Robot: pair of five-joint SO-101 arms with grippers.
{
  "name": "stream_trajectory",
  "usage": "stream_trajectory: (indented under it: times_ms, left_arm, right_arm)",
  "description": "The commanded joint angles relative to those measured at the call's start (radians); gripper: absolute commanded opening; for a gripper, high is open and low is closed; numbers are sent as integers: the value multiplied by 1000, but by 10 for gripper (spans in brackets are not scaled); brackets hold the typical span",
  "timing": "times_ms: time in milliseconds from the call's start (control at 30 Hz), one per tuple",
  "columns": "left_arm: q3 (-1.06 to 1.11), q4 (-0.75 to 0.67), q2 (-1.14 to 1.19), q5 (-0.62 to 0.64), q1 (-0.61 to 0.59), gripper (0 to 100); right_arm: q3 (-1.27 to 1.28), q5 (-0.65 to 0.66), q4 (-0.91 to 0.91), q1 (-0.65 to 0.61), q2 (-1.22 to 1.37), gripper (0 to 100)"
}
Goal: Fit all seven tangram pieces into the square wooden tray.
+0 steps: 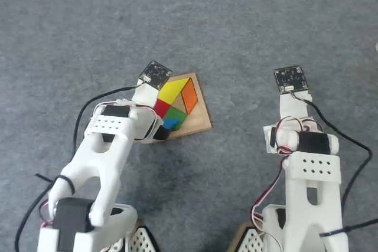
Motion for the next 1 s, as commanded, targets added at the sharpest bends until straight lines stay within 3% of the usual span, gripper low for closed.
stream_trajectory:
  times_ms: [0, 300, 500, 733, 967]
  left_arm:
    - [-41, -29, -5, -26, -20, 309]
    - [-41, -35, -5, -58, -92, 308]
    - [-42, -34, -14, -58, -52, 308]
    - [-117, -37, 21, 52, -15, 308]
    - [-176, -38, 207, 46, -25, 308]
  right_arm:
    - [-6, -11, -18, -8, -27, 130]
    - [-6, -11, -18, -8, -27, 130]
    - [-6, -11, -18, -10, -27, 130]
    - [-6, -11, -18, -7, -27, 130]
    - [-6, -11, -18, -8, -27, 130]
